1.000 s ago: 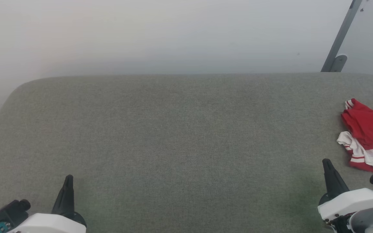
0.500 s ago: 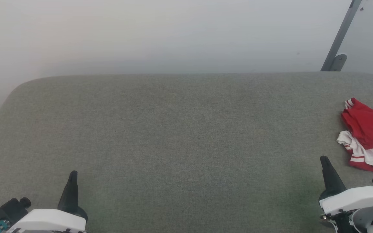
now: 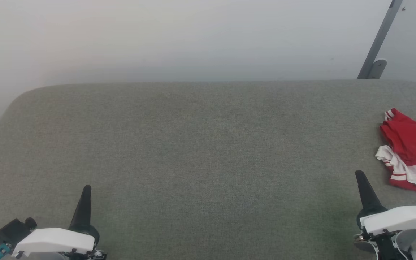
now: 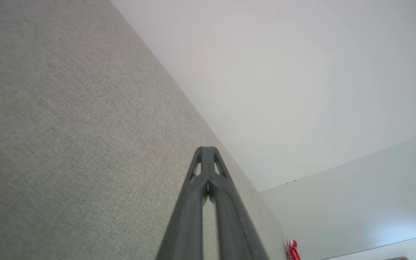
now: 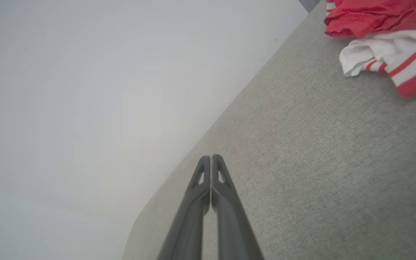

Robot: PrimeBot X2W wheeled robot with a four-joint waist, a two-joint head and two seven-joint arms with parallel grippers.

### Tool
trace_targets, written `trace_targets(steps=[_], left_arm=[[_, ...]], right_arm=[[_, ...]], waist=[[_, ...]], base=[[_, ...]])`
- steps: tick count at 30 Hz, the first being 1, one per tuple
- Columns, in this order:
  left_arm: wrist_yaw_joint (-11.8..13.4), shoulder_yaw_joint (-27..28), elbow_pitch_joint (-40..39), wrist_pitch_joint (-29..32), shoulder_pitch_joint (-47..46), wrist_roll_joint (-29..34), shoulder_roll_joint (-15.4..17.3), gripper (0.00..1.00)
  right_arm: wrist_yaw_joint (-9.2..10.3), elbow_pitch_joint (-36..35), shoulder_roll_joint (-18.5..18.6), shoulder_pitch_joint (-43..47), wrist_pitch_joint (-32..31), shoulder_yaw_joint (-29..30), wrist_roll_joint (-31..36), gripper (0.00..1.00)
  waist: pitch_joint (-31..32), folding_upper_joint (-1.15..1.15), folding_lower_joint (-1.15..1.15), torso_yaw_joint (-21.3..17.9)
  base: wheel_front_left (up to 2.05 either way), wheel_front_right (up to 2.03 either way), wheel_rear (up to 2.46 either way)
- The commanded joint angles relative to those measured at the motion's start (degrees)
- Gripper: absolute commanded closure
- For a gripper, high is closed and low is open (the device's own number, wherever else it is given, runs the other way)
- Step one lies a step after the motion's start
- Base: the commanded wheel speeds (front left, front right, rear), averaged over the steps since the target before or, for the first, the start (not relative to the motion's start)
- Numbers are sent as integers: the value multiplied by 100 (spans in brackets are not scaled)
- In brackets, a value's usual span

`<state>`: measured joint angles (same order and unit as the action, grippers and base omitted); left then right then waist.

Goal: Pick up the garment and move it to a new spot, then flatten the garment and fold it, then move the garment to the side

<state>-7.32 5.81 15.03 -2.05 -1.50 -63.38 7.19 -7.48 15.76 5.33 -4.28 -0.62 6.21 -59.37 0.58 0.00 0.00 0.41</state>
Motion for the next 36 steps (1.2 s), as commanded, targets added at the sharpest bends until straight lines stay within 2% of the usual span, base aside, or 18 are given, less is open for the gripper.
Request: trace_targets(steps=[1,36], left_arm=[[-14,32,-69,37,-162,-130,15,100],[-22,66,-94,521,-376,-1749,-247,100]], right_arm=[[-2,-83,-7,-126,-52,15,-166,100],[-2,-147,-148,-191,-371,30,-1981,100]], waist=[[-1,0,0,-1],[-39,0,0,-21]], base=[[0,0,0],[0,0,0]])
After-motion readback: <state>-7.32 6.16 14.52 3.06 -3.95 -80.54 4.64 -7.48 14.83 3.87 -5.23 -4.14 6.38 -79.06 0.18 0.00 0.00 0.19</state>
